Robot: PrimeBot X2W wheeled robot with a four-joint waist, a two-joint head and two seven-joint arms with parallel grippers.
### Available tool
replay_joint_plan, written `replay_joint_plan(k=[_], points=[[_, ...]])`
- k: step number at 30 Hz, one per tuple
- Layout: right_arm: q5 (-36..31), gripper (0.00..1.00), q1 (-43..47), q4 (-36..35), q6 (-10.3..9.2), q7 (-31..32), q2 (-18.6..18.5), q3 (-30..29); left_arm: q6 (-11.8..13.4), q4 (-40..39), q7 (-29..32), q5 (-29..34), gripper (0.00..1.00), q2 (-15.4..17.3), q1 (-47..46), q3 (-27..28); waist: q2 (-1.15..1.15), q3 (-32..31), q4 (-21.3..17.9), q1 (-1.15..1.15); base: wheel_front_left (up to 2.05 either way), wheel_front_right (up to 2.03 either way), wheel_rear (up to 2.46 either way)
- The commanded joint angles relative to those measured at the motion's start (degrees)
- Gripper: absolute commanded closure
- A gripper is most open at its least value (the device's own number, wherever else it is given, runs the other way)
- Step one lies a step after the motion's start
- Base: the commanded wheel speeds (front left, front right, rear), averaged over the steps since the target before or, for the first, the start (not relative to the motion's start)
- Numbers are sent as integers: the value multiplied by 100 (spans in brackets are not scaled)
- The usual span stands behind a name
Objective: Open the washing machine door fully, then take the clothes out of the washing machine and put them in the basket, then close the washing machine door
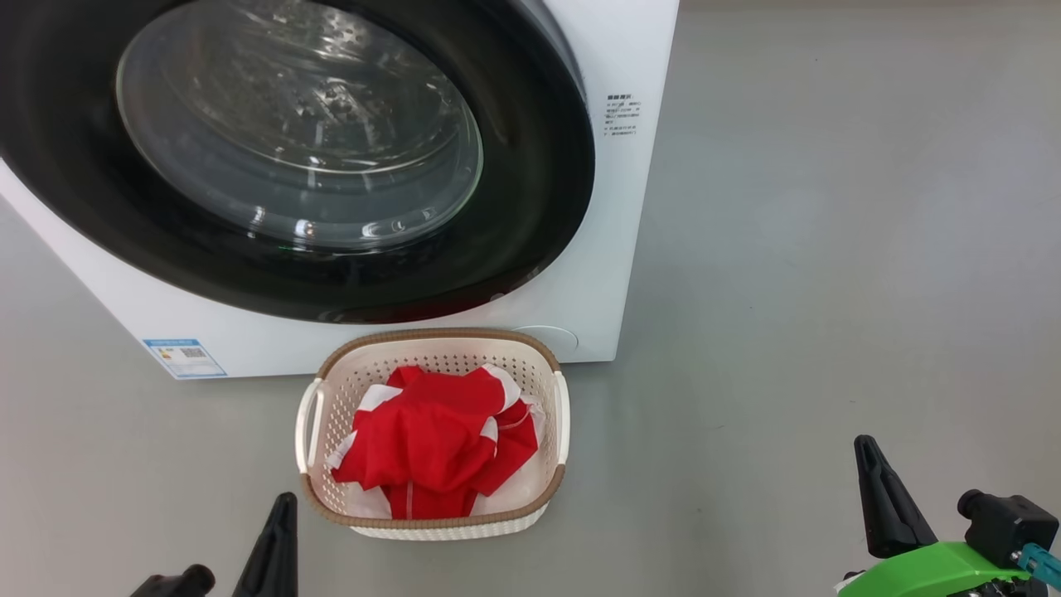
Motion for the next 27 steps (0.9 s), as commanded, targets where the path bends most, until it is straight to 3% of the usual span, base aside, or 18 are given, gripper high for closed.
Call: replay_joint_plan(k=[1,27], points=[[186,100,-71,-141,0,40,-71,0,-4,-127,58,-199,100,57,-53,39,0,-2,4,-1,0,0,0],[1646,100,-226,-191,-1,440,-113,-11,-12,-144,471,-1761,100,88,-196,133,0,-112,43,-2,0,0,0]])
